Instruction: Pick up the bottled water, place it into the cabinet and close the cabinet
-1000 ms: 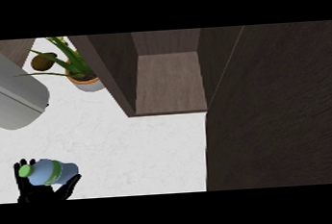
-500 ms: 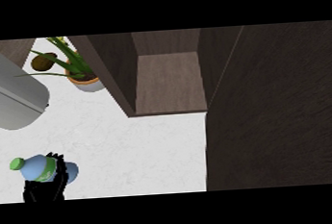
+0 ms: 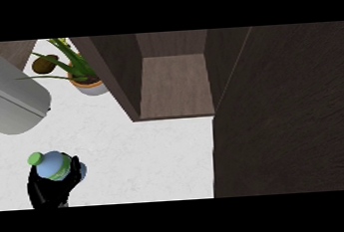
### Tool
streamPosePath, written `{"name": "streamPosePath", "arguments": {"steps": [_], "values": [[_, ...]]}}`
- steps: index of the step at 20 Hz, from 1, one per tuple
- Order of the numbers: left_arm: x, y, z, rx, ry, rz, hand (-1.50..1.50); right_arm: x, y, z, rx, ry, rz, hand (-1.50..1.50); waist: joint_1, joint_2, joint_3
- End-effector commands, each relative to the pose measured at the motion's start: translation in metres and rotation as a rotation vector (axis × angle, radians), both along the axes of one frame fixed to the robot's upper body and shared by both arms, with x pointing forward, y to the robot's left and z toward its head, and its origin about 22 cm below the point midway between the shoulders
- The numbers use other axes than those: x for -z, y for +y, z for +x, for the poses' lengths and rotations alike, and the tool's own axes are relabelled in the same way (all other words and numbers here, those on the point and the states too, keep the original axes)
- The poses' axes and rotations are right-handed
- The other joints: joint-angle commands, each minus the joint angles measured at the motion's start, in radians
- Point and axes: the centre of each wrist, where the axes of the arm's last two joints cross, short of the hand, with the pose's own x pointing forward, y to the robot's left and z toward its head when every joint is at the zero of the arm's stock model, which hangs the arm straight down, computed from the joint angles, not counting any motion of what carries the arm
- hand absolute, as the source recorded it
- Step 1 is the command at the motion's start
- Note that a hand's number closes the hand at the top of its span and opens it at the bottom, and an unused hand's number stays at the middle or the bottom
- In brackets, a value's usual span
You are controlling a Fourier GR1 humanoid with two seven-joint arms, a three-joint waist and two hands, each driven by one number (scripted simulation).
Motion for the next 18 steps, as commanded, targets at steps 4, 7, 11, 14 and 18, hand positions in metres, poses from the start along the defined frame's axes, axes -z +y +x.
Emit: {"name": "streamPosePath", "arguments": {"steps": [4, 7, 11, 14, 18], "values": [[-0.013, -0.058, 0.043, 0.435, -0.056, 0.035, 1.50, -0.020, 0.002, 0.002, -0.029, -0.082, 0.019, -1.50, -0.018, 0.001, -0.001], [-0.018, -0.080, 0.053, 0.491, -0.061, 0.058, 1.50, -0.024, 0.007, 0.007, -0.037, -0.068, 0.031, -1.50, 0.001, 0.004, 0.000], [-0.062, -0.095, 0.076, 0.527, -0.103, 0.071, 1.50, -0.023, -0.002, 0.001, -0.009, -0.069, 0.011, -1.50, 0.007, -0.004, 0.001], [-0.063, -0.102, 0.063, 0.614, -0.105, 0.099, 1.50, -0.024, 0.003, 0.013, -0.009, -0.068, 0.001, -1.50, 0.024, 0.001, 0.001], [-0.108, -0.137, 0.074, 0.651, -0.136, 0.100, 1.50, -0.017, 0.003, 0.008, -0.013, -0.079, 0.012, -1.50, 0.010, -0.004, 0.001]]}}
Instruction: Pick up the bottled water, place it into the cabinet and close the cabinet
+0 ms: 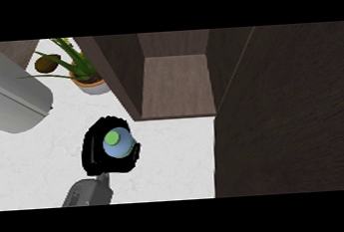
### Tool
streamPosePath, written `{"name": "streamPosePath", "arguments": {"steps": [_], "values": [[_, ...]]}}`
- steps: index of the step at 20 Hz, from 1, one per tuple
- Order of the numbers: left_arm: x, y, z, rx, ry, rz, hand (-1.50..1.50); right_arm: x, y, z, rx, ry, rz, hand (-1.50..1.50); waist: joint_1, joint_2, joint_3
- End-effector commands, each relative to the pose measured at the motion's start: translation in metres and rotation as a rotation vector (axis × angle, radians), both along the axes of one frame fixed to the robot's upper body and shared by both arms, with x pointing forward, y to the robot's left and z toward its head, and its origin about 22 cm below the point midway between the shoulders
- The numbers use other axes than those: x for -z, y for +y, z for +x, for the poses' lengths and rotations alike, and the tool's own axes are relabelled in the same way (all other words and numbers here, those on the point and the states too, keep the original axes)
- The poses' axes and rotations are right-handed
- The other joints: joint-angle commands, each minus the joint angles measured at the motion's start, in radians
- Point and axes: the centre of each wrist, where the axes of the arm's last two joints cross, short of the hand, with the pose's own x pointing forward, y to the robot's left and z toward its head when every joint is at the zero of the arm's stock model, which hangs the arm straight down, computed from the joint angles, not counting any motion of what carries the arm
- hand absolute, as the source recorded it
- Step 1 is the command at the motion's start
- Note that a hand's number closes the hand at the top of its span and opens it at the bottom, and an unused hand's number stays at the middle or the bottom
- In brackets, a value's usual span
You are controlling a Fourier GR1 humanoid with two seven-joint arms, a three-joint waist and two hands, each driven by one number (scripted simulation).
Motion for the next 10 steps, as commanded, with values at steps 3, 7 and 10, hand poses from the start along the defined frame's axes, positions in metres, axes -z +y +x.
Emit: {"name": "streamPosePath", "arguments": {"steps": [3, 7, 10], "values": [[-0.059, -0.044, -0.005, 0.085, -0.070, -0.015, 1.50, -0.023, 0.006, 0.005, -0.010, -0.064, 0.002, -1.50, 0.004, -0.002, 0.000], [-0.096, -0.078, -0.002, 0.146, -0.061, 0.021, 1.50, -0.014, -0.004, 0.007, -0.014, -0.068, 0.032, -1.50, -0.003, 0.000, 0.001], [-0.118, -0.100, -0.014, 0.141, -0.049, 0.039, 1.50, -0.018, -0.002, 0.011, -0.031, -0.069, 0.005, -1.50, -0.003, 0.001, 0.000]]}}
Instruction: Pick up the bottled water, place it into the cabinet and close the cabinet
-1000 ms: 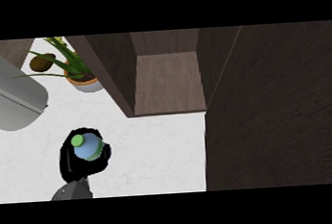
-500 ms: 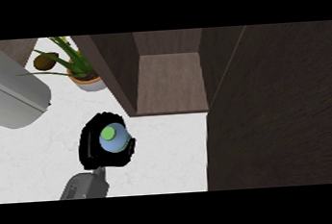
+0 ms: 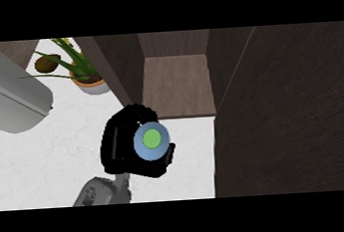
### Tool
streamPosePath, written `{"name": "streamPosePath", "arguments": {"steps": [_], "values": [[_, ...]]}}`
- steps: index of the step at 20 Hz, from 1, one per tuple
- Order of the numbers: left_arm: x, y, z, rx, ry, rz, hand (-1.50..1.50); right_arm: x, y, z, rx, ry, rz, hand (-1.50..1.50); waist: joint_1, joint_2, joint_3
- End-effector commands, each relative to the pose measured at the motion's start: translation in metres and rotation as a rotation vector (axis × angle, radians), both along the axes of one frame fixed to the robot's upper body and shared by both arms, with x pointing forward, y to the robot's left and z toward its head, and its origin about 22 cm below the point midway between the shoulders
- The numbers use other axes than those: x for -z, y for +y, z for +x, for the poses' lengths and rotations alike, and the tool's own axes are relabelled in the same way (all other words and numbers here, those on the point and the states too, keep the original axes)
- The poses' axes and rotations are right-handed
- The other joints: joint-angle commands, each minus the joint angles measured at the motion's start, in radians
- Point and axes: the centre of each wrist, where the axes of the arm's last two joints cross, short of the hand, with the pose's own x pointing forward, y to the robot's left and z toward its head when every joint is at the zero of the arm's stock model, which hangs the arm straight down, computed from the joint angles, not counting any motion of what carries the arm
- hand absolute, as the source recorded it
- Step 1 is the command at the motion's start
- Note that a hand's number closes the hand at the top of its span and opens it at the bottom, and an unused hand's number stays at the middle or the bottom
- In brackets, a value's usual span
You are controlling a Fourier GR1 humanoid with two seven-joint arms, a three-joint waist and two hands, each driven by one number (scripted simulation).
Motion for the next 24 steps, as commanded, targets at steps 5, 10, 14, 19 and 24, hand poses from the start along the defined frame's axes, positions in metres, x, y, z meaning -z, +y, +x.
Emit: {"name": "streamPosePath", "arguments": {"steps": [5, 10, 14, 19, 24], "values": [[-0.065, -0.064, -0.002, -0.030, 0.009, 0.037, 1.50, -0.016, 0.002, 0.008, -0.008, -0.069, 0.040, -1.50, -0.014, 0.004, 0.000], [-0.092, -0.086, 0.015, -0.099, -0.012, 0.075, 1.50, -0.022, 0.008, 0.011, -0.011, -0.074, 0.036, -1.50, -0.020, 0.004, 0.000], [-0.098, -0.087, 0.036, -0.160, -0.008, 0.099, 1.50, -0.012, -0.001, 0.012, -0.010, -0.066, 0.020, -1.50, -0.017, 0.003, 0.000], [-0.080, -0.089, 0.062, -0.192, 0.017, 0.168, 1.50, -0.021, -0.006, 0.006, -0.013, -0.050, 0.033, -1.50, -0.030, 0.006, -0.001], [-0.081, -0.099, 0.076, -0.220, 0.022, 0.235, 1.50, -0.021, -0.006, 0.013, -0.006, -0.078, 0.040, -1.50, -0.025, 0.009, -0.001]]}}
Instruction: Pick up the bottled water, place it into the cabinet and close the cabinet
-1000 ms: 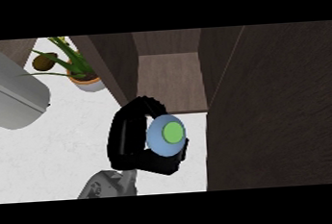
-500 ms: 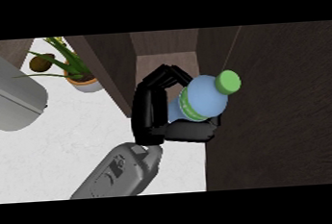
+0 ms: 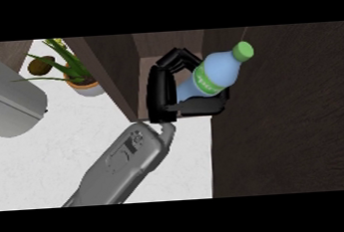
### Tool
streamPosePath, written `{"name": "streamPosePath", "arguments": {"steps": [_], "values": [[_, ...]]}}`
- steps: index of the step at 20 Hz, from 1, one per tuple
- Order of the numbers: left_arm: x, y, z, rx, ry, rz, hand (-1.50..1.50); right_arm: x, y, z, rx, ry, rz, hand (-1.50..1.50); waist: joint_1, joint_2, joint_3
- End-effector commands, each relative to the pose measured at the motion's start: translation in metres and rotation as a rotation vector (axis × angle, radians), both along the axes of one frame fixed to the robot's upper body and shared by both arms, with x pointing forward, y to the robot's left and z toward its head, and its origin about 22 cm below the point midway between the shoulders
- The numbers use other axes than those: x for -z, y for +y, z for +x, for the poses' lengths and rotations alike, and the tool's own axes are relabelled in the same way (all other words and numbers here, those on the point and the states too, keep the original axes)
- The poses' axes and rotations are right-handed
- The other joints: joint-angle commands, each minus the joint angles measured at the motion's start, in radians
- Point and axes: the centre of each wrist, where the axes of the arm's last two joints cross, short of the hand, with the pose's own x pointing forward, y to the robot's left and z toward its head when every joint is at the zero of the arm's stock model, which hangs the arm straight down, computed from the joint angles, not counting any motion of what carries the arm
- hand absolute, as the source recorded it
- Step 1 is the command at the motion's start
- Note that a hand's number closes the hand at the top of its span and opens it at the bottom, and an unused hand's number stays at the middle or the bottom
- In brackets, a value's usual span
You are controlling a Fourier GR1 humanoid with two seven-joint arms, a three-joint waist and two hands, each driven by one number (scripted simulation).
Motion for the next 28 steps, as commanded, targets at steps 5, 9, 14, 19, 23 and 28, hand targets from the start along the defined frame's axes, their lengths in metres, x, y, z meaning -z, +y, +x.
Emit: {"name": "streamPosePath", "arguments": {"steps": [5, 9, 14, 19, 23, 28], "values": [[0.027, 0.007, 0.026, -0.030, 0.042, 0.081, 1.50, -0.019, 0.007, 0.003, -0.020, -0.057, 0.062, -1.50, 0.002, 0.004, 0.000], [0.025, 0.010, 0.044, -0.078, 0.064, 0.110, 1.50, -0.023, 0.003, -0.006, -0.034, -0.061, 0.067, -1.50, -0.010, 0.002, 0.000], [0.039, 0.020, 0.051, -0.125, 0.080, 0.056, 1.50, -0.025, 0.002, -0.006, -0.029, -0.055, 0.079, -1.50, -0.012, 0.005, -0.001], [0.030, 0.026, 0.077, -0.154, 0.073, 0.058, 1.50, -0.021, 0.004, 0.010, -0.047, -0.057, 0.089, -1.50, -0.011, 0.012, -0.001], [0.043, 0.039, 0.090, -0.195, 0.050, 0.165, 1.50, -0.013, -0.005, 0.000, -0.061, -0.052, 0.071, -1.50, -0.023, 0.008, 0.000], [0.046, 0.043, 0.097, -0.210, 0.050, 0.320, -1.50, -0.010, -0.011, 0.001, -0.048, -0.070, 0.086, -1.50, -0.015, 0.005, 0.000]]}}
